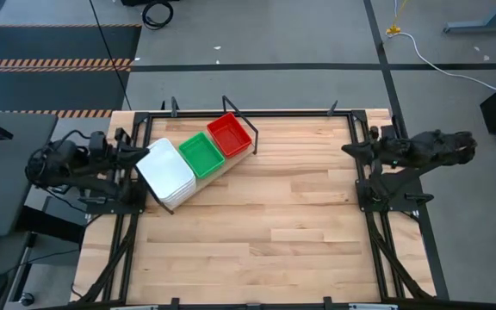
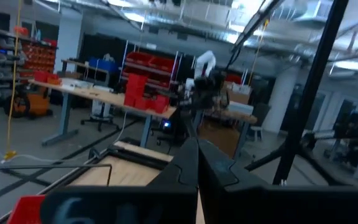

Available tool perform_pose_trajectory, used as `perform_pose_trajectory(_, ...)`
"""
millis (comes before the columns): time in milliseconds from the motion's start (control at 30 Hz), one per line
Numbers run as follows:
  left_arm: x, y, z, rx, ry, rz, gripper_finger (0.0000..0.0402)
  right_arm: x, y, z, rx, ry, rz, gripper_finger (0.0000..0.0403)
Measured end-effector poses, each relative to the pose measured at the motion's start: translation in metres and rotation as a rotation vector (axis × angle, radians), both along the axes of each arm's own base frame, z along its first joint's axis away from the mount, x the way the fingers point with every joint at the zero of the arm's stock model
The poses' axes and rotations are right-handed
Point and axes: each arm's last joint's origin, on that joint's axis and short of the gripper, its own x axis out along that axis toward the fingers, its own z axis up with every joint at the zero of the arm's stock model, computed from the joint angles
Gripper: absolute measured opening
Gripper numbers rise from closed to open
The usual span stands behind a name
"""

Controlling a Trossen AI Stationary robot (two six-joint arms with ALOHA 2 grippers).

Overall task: Stack baskets on shelf by color
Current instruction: Return to Home Position

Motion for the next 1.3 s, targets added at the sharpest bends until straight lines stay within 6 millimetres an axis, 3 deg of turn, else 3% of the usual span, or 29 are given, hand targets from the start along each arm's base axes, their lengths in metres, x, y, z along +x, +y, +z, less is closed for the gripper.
perform_pose_trajectory(100,-0.011,0.002,-0.007,-0.009,-0.049,0.0,0.0,-0.002,-0.001,-0.014,-0.027,-0.103,0.004,0.0001)
perform_pose_trajectory(267,-0.008,0.001,-0.007,0.022,-0.056,0.001,0.0,-0.004,-0.001,-0.043,-0.003,-0.224,0.011,0.0001)
perform_pose_trajectory(533,0.011,-0.004,-0.023,0.031,-0.164,-0.041,0.0,0.013,0.006,-0.083,-0.062,-0.354,0.048,0.0001)
perform_pose_trajectory(667,0.017,-0.006,-0.028,0.024,-0.258,-0.062,0.0,0.021,0.011,-0.104,-0.078,-0.321,0.086,0.0001)
perform_pose_trajectory(800,0.027,-0.008,-0.044,0.0,-0.253,-0.09,0.0,0.025,0.012,-0.115,-0.113,-0.288,0.109,0.0003)
perform_pose_trajectory(1300,0.053,-0.013,-0.102,-0.001,-0.188,-0.091,0.0,0.027,0.013,-0.124,-0.057,-0.216,0.128,0.0006)
